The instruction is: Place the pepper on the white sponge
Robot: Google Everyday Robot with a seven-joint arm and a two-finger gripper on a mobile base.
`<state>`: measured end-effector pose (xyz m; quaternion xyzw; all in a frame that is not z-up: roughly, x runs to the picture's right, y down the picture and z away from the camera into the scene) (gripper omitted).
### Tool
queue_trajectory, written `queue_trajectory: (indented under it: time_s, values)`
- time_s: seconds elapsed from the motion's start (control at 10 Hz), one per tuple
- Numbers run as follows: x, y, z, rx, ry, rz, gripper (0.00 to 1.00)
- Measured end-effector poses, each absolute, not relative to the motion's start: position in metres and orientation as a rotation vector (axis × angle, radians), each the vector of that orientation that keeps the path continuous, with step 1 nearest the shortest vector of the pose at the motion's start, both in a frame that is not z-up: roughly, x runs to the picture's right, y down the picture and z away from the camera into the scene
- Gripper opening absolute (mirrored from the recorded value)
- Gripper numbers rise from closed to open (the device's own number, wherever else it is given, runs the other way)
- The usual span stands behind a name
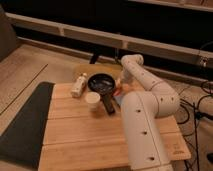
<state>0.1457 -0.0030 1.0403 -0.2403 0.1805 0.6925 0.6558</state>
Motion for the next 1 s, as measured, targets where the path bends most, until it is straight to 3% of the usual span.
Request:
queue_trajectory:
  time_s: [0.5,1.0]
  values:
    - [0.154,-0.013,1.046,-0.496,0.408,1.547,0.02]
    - [0.181,-0.037,1.040,-0.391,0.415,1.589,0.00]
